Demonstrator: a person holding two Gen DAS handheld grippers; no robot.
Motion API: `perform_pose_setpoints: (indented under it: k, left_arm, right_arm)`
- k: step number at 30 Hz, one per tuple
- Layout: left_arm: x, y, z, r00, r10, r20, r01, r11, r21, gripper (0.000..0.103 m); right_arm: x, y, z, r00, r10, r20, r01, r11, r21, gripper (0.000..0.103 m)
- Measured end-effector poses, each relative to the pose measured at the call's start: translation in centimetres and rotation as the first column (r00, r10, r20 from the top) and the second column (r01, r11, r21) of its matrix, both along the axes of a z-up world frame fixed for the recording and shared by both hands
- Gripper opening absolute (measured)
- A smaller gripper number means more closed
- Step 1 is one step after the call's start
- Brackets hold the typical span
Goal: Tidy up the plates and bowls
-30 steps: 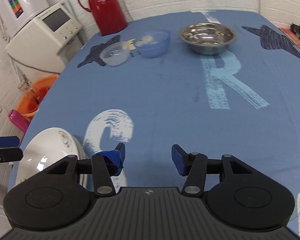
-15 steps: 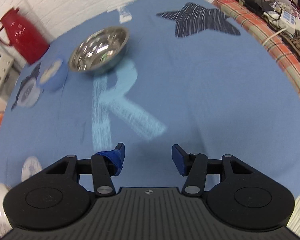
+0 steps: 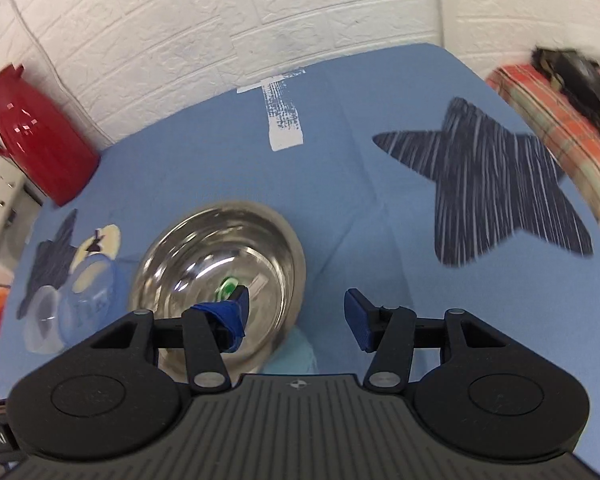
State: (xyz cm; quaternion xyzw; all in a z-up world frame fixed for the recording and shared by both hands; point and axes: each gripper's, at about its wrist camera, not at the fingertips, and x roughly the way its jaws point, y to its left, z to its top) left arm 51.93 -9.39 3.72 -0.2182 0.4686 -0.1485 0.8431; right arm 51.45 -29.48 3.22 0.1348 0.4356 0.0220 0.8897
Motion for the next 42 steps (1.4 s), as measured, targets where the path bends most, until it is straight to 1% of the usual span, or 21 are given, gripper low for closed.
perform_pose_setpoints:
  k: [2,4,7,8,9,10,11,12,13,15,16,19,21,24,27,30,33,37,40,42]
  left_arm:
    - [0.9,-0.1,-0.5,0.999,0.043,0.014,-0.043,0.999,0.007,0.064]
    - [1.8,-0.5,-0.9,0.999,0.053,0.013,-0.053,0.998,0.014,0.064]
    - [2.7,-1.2,-1.9,0.998,0.065,-0.008,-0.065,0.998,0.023,0.062]
    - [2.9,-1.4,-2.2,0.998,0.063,-0.015,-0.063,0.998,0.025,0.056]
    - [3.0,-1.5,-2.6,0.998,0.063,-0.023,-0.062,0.998,0.026,0.045]
    - [3.3,-1.5,-3.0,0.997,0.067,-0.035,-0.066,0.997,0.036,0.043]
    - [3.6,-1.5,-3.3,0.997,0.067,-0.046,-0.065,0.997,0.043,0.034]
    - [3.9,-1.5,-3.6,0.996,0.063,-0.058,-0.060,0.997,0.051,0.012]
    - [4.1,-1.4,-4.0,0.996,0.065,-0.067,-0.061,0.996,0.063,0.011]
    - [4.2,-1.0,-4.0,0.997,0.054,-0.051,-0.051,0.997,0.055,0.010]
    - [4.0,-1.0,-3.9,0.998,0.051,-0.045,-0.049,0.997,0.063,0.009]
    - [3.1,-0.8,-3.4,0.999,0.041,-0.029,-0.038,0.995,0.095,0.006]
    - [2.1,-0.5,-3.1,0.999,0.027,-0.033,-0.023,0.994,0.104,0.004]
    - [0.1,0.1,-2.7,0.999,-0.003,-0.045,0.008,0.994,0.108,0.003]
    - [-3.0,0.4,-2.1,0.997,-0.045,-0.060,0.052,0.991,0.119,0.003]
    - [-7.2,0.9,-0.8,0.995,-0.093,-0.039,0.098,0.987,0.130,0.003]
    - [-11.7,1.5,0.0,0.988,-0.144,-0.050,0.149,0.981,0.122,0.003]
    - [-17.1,2.5,-0.3,0.971,-0.222,-0.090,0.231,0.968,0.098,0.004]
    - [-20.5,3.2,-1.0,0.954,-0.274,-0.120,0.286,0.953,0.097,0.004]
    - [-22.2,3.6,-1.5,0.944,-0.305,-0.129,0.318,0.943,0.095,0.005]
  right_arm:
    - [1.3,0.2,-0.7,1.000,0.012,-0.005,-0.012,1.000,-0.023,0.038]
    - [2.3,0.5,-1.4,1.000,0.026,-0.018,-0.026,0.999,-0.036,0.038]
    - [3.2,0.9,-2.4,0.999,0.038,-0.033,-0.039,0.999,-0.029,0.038]
    - [3.3,1.0,-2.7,0.999,0.041,-0.034,-0.042,0.999,-0.028,0.038]
    - [3.3,1.1,-2.9,0.998,0.047,-0.029,-0.048,0.999,-0.026,0.038]
    - [3.3,1.2,-3.0,0.998,0.056,-0.021,-0.057,0.998,-0.025,0.037]
    - [3.2,1.1,-3.1,0.998,0.064,-0.007,-0.064,0.998,-0.025,0.037]
    - [3.1,1.1,-3.2,0.998,0.065,0.009,-0.065,0.998,-0.021,0.034]
    - [3.0,1.0,-3.3,0.998,0.064,0.019,-0.064,0.998,-0.003,0.031]
    - [2.7,0.9,-3.5,0.998,0.060,0.033,-0.062,0.998,0.034,0.027]
    - [2.3,1.0,-3.5,0.997,0.061,0.038,-0.062,0.997,0.035,0.026]
    - [1.1,1.5,-3.5,0.996,0.077,0.036,-0.079,0.996,0.043,0.027]
    - [0.1,1.3,-3.5,0.997,0.070,0.022,-0.072,0.993,0.092,0.027]
    - [-2.3,1.0,-3.5,0.998,0.062,-0.022,-0.058,0.983,0.174,0.028]
    - [-5.7,1.6,-2.9,0.996,0.074,-0.054,-0.062,0.980,0.191,0.031]
    - [-10.1,2.6,-1.6,0.993,0.104,-0.052,-0.095,0.983,0.159,0.032]
    - [-15.2,3.4,-0.5,0.991,0.122,-0.051,-0.115,0.984,0.133,0.033]
    - [-21.4,4.1,-0.4,0.985,0.147,-0.089,-0.135,0.982,0.132,0.034]
    - [-24.7,4.9,-1.1,0.982,0.145,-0.124,-0.126,0.981,0.147,0.035]
    - [-26.5,5.7,-1.3,0.982,0.147,-0.121,-0.130,0.982,0.135,0.036]
